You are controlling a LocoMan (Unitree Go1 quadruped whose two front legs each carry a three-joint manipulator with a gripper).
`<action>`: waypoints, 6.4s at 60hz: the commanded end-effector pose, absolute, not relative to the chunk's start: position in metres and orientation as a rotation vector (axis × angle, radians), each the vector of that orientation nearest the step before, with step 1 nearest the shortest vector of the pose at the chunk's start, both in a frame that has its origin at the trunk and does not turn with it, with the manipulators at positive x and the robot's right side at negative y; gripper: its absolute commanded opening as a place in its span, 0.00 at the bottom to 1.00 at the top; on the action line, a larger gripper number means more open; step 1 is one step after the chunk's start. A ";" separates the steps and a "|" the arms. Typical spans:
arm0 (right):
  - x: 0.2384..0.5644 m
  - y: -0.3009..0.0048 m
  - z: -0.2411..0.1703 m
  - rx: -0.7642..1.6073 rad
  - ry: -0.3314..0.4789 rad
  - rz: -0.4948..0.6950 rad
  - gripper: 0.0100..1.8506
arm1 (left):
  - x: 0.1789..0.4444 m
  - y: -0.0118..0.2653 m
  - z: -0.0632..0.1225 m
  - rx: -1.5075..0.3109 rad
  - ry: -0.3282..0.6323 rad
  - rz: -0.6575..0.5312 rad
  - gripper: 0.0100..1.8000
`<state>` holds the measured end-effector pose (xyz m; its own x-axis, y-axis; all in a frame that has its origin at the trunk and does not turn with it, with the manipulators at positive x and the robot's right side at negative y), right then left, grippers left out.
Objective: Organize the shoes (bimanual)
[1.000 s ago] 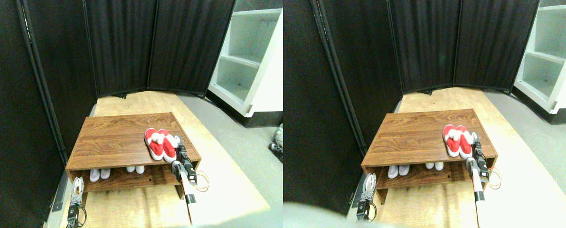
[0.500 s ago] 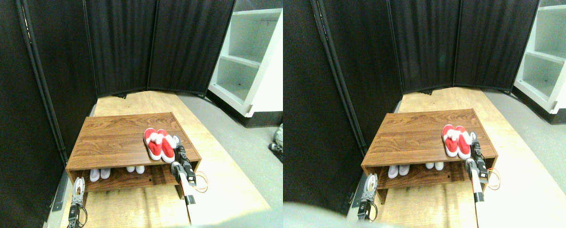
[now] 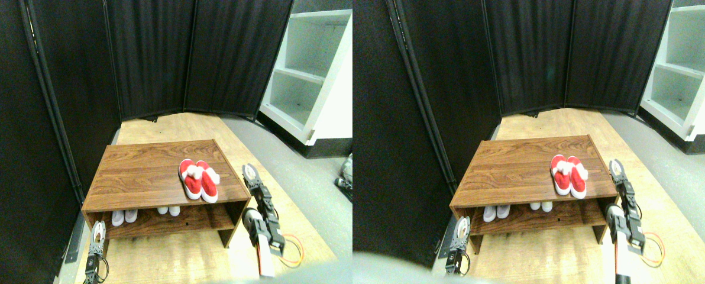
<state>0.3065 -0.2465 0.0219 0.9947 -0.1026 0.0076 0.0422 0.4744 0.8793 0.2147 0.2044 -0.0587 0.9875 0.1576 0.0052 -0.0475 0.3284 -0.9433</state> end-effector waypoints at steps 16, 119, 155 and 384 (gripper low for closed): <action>0.247 -0.248 0.010 1.038 -0.125 -0.011 0.00 | 0.224 0.203 -0.053 -1.213 -0.103 0.102 0.00; 0.266 -0.183 -0.037 1.455 0.256 0.023 0.93 | 0.222 0.210 -0.052 -1.215 -0.113 0.132 0.00; 0.328 -0.177 -0.078 1.408 0.251 -0.108 0.90 | 0.212 0.218 -0.055 -1.207 -0.148 0.171 0.00; 0.271 -0.253 0.025 1.059 -0.052 0.053 0.00 | 0.233 0.190 -0.045 -1.219 -0.083 0.135 0.00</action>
